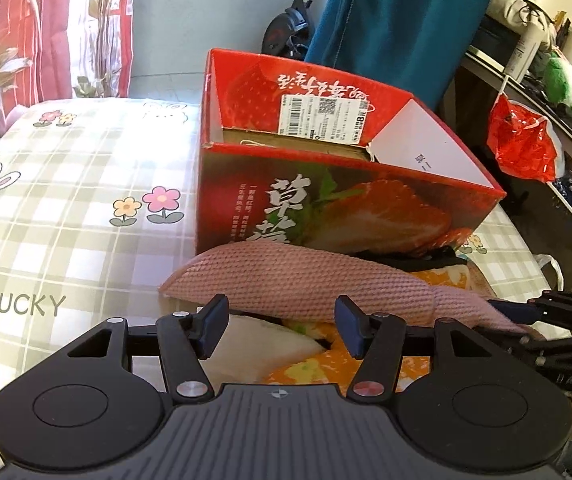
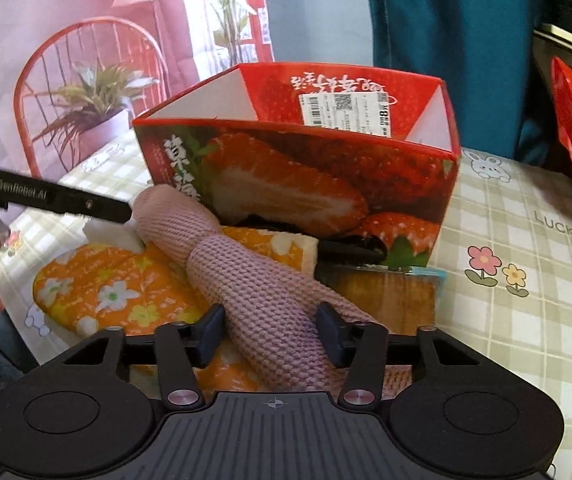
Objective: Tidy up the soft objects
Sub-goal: 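Close the left tool on the pink knitted towel while the right tool reaches it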
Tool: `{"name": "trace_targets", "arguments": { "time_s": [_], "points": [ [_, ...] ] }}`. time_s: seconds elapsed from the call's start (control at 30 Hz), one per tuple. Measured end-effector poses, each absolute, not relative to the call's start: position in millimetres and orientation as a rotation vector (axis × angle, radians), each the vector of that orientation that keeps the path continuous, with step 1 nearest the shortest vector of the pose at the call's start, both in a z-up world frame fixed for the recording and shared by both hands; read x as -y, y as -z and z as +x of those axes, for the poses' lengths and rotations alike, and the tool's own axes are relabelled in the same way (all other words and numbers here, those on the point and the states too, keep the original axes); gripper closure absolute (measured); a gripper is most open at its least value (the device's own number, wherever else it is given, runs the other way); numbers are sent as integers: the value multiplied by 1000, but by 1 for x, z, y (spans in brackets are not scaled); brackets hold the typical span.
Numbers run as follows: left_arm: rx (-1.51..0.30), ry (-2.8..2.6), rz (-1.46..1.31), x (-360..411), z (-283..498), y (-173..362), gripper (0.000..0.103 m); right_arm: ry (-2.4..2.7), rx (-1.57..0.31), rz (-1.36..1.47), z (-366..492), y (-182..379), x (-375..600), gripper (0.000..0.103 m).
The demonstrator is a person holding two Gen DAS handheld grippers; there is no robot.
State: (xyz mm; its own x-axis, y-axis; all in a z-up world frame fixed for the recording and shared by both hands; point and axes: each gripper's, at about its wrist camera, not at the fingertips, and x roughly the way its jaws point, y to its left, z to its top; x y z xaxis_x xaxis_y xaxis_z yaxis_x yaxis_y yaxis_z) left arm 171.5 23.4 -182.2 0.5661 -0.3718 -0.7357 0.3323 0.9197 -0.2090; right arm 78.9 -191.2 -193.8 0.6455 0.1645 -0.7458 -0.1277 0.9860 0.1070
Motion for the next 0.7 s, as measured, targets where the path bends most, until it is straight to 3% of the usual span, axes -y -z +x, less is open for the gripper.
{"name": "trace_targets", "arguments": {
  "time_s": [0.27, 0.7],
  "points": [
    [-876, 410, -15, -20, 177, 189, 33, -135, -815, 96, 86, 194, 211, 72],
    [-806, 510, 131, 5, 169, 190, 26, -77, -769, 159, 99, 196, 227, 72]
  ]
}}
